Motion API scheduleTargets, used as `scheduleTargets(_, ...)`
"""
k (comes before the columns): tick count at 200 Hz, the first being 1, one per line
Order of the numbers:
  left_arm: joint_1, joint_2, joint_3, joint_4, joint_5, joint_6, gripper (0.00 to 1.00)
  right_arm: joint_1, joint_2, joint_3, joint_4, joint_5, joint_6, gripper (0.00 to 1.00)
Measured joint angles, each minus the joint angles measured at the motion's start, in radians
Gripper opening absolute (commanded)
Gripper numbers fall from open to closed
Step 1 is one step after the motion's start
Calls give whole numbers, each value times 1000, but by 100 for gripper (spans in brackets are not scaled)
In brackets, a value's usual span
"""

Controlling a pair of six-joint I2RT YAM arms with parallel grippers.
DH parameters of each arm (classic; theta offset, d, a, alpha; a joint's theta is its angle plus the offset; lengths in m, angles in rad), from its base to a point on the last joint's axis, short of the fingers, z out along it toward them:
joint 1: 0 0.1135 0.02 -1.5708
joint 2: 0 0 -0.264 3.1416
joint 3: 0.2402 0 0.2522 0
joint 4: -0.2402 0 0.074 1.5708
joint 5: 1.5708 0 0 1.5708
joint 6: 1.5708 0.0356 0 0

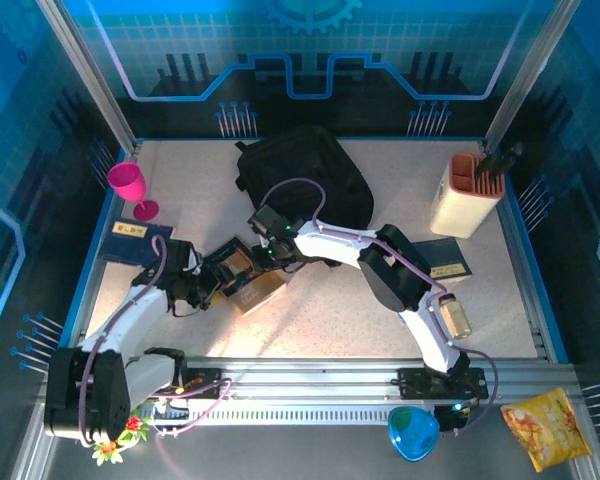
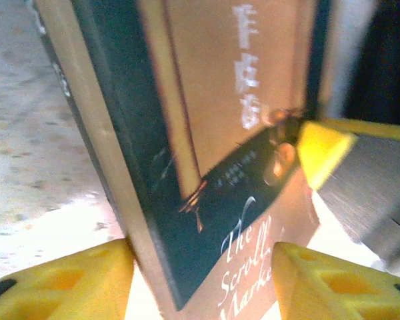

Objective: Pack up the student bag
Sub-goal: Pick up the book from the middle-left of the table, then pass the book.

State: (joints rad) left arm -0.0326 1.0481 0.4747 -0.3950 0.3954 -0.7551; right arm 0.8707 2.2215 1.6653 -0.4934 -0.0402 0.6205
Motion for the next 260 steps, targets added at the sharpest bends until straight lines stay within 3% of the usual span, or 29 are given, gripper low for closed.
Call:
scheduleTargets(45,0,-67,-1,135,126,-42,50,-35,-18,-37,41,-47,31,30)
scheduleTargets(92,0,34,-28,222,144,-97,43,-41,-19,-44,54,-67,39,30)
scheduleTargets(106,0,63,-29,229,143,-112,40,-41,-19,-45,54,-69,42,31)
scheduleTargets(134,0,92,-28,245,131,-137,17,-42,-34,-55,56,-64,46,35)
scheduleTargets(166,-3,84,6,211,93,-137,1,-52,-148,-166,57,-79,73,54)
scheduleTargets(179,-3,56,32,188,69,-138,0,-64,-238,-240,72,-98,98,64)
scheduleTargets(214,-3,-53,109,171,29,-193,2,-173,-498,-398,200,-231,234,78)
scheduleTargets(260,-10,-14,182,360,16,-408,2,-293,-636,-581,472,-369,536,99)
